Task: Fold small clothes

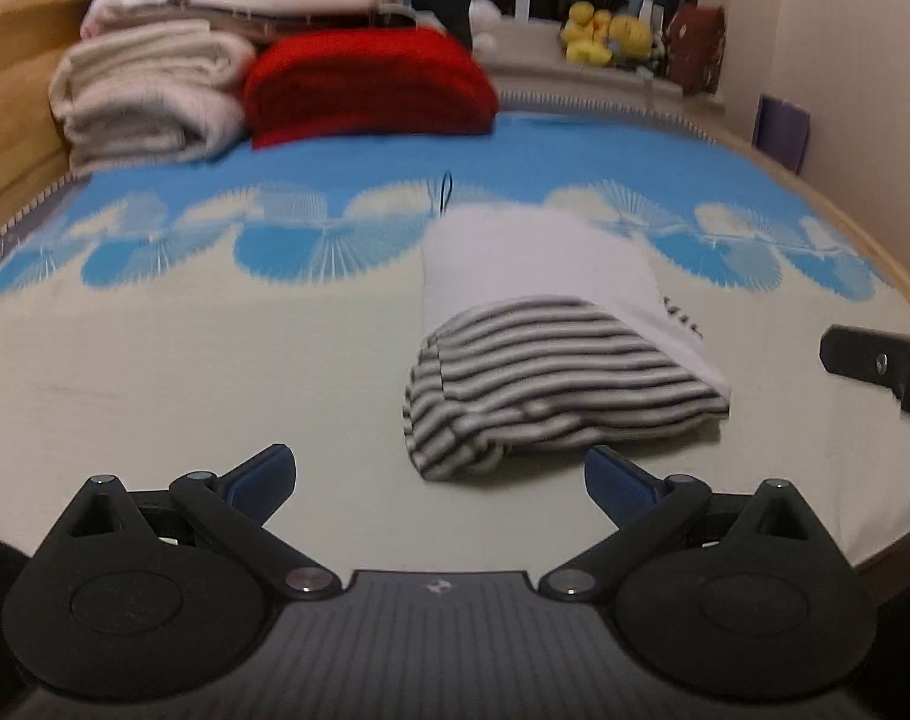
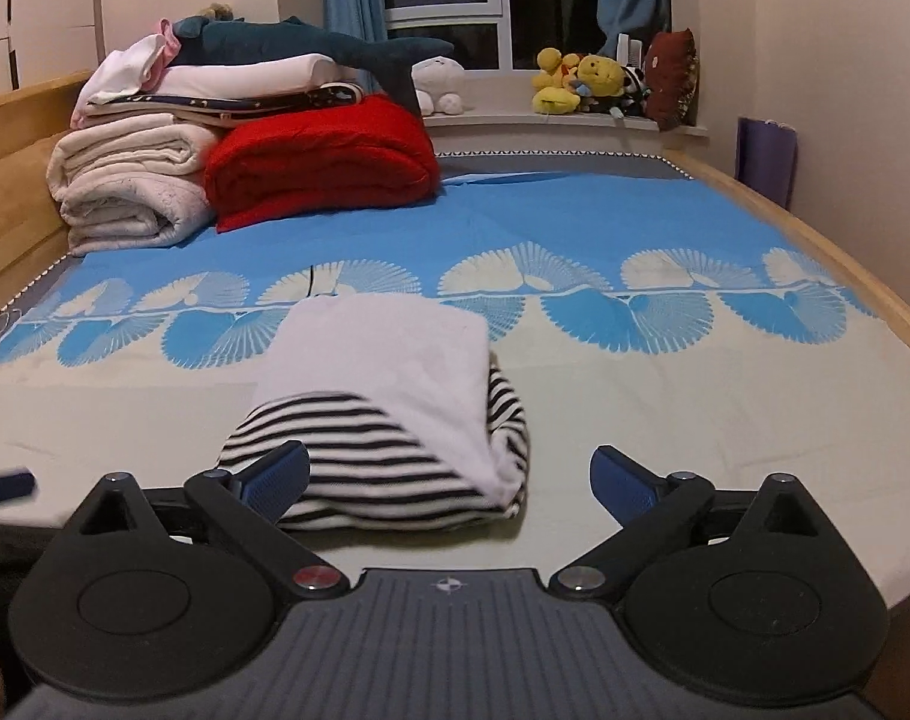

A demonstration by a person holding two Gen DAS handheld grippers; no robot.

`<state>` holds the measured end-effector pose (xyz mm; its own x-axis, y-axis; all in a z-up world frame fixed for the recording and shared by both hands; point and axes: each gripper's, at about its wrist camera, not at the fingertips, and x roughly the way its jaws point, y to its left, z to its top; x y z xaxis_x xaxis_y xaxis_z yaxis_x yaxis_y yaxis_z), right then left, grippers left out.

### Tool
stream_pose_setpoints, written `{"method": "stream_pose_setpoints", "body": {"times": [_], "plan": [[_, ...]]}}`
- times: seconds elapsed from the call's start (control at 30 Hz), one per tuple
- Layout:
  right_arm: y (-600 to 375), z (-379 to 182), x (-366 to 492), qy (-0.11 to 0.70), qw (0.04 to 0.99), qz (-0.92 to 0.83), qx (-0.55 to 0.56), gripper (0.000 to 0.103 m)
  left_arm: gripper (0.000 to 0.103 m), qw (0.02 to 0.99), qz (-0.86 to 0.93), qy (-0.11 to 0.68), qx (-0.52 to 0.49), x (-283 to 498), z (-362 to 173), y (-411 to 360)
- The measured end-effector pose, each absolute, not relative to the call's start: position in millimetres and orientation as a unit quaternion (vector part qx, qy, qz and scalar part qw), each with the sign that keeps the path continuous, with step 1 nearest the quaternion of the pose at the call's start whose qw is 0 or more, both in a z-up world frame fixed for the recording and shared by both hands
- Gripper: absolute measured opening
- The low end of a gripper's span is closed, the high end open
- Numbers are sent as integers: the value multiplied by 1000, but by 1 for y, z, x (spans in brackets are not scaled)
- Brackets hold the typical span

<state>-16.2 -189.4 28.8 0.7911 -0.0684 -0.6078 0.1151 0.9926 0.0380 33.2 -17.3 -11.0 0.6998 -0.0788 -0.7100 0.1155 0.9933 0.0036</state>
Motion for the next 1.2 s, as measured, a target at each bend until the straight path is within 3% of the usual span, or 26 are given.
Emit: {"method": "stream_pose_setpoints", "body": {"times": [1.2], "plan": [[-156,15,-23,346,937,-45,-14,99,103,921,-46,387,-4,32,-15,-18]]}}
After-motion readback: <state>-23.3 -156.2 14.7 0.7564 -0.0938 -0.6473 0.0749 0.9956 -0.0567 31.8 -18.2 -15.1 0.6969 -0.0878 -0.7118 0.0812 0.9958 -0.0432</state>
